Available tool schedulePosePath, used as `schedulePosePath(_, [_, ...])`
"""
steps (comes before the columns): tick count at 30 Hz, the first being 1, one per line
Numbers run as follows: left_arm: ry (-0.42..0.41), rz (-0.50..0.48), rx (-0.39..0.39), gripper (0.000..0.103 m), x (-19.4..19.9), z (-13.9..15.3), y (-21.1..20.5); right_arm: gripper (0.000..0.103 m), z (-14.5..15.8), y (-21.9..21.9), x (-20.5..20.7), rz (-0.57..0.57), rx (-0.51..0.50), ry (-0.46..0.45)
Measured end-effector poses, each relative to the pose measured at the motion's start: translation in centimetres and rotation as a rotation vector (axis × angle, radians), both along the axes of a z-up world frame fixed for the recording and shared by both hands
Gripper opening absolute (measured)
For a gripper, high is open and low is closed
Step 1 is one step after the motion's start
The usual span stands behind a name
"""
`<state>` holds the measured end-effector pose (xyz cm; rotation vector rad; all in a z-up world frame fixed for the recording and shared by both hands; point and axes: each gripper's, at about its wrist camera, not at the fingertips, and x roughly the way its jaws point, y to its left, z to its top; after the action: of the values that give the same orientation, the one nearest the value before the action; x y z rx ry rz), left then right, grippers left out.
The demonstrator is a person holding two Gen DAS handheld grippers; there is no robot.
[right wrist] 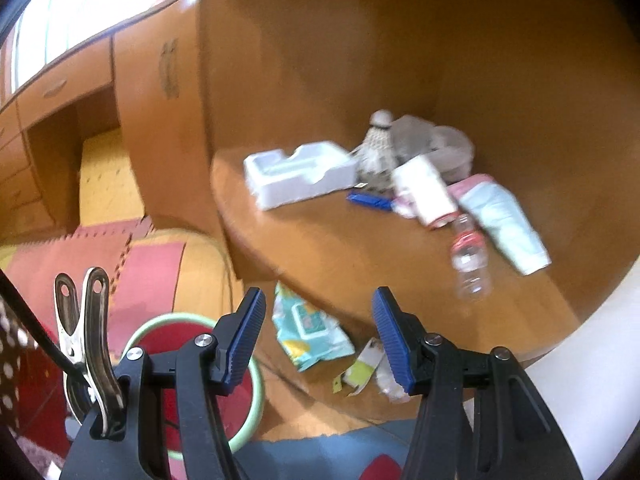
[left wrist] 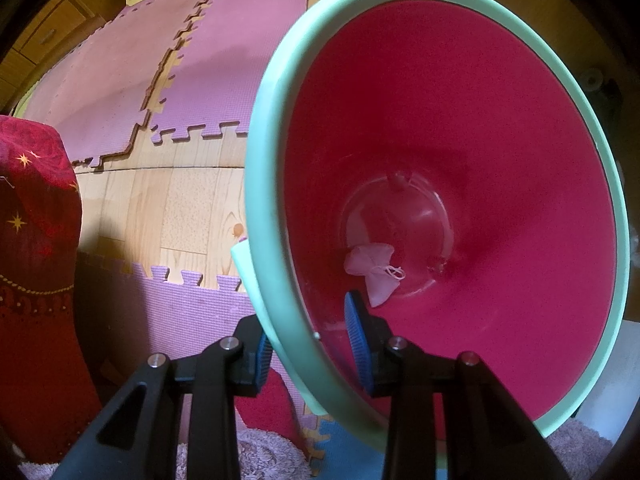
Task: Collect trash
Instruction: 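Move the right tool back to the shelf toward the plastic bottle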
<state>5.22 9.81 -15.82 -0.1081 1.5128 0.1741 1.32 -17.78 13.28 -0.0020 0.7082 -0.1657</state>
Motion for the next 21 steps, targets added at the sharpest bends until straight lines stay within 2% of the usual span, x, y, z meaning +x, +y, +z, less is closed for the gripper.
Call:
schedulePosePath(7, [-0.002, -0.004, 0.007, 0.036, -0.1, 0.0, -0.1, 0.057, 0.8, -4.4, 0.7, -0.122, 0.009, -0.022])
schedulePosePath(17, [-0.004, -0.011, 0.024, 0.036, -0.1, -0.2, -0.4, 0.057, -0.3, -8.6, 2.0, -0.262, -0.062, -0.025])
schedulePosePath(21, [-0.004, -0.014, 0.029, 0.036, -0.2, -0.2, -0.5, 0.057, -1.0, -9.8, 2.7, -0.297, -0.05, -0.01])
